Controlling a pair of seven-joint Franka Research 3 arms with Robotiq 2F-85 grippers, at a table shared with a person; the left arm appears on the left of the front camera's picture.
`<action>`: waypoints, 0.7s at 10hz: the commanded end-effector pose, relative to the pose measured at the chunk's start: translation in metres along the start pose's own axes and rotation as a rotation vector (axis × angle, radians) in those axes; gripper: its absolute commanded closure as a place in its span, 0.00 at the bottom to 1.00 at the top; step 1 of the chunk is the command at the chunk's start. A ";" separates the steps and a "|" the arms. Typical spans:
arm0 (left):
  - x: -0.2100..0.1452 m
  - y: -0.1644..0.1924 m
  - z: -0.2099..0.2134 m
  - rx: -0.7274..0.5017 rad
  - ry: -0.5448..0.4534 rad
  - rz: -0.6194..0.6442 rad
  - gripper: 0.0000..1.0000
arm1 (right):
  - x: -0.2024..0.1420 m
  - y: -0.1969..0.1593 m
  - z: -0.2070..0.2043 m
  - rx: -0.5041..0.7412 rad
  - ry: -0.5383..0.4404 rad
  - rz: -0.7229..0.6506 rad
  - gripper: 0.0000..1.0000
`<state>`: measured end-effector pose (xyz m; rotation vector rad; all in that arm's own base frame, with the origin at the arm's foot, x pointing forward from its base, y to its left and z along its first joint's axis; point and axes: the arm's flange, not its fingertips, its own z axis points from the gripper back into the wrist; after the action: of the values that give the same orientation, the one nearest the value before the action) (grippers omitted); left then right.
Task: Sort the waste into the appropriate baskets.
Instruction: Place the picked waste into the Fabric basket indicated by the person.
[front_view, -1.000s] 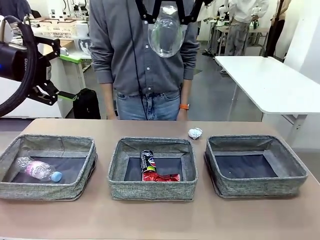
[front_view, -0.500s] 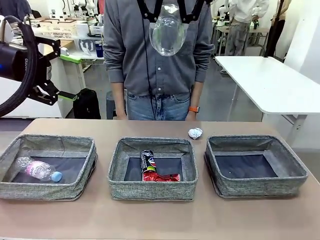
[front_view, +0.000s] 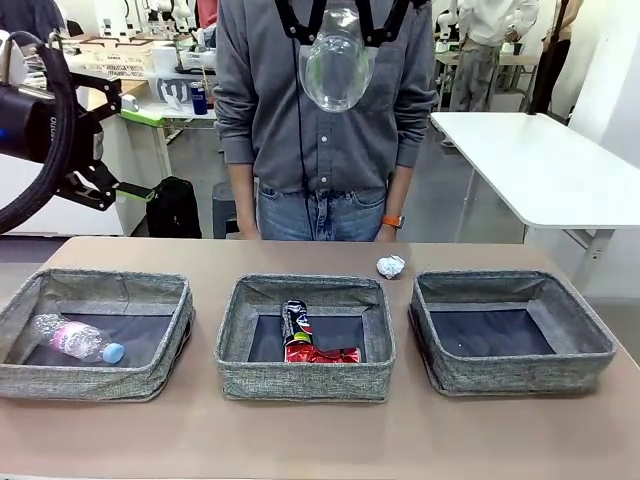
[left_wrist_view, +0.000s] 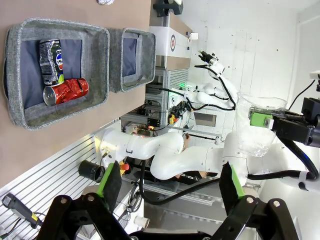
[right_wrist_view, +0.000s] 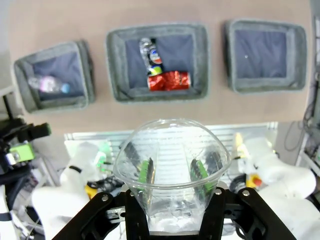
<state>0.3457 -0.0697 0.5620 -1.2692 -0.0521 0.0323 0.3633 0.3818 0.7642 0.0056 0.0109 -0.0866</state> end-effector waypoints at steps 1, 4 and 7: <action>-0.001 -0.001 0.000 -0.024 0.001 -0.018 0.00 | -0.002 -0.002 0.002 -0.004 -0.009 -0.015 0.59; -0.001 -0.001 0.000 -0.024 0.001 -0.018 0.00 | -0.002 -0.002 0.002 -0.004 -0.009 -0.015 0.59; -0.001 -0.001 0.000 -0.024 0.001 -0.018 0.00 | -0.002 -0.002 0.002 -0.004 -0.009 -0.015 0.59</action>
<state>0.3457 -0.0697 0.5620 -1.2692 -0.0521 0.0323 0.3633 0.3818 0.7642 0.0056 0.0109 -0.0866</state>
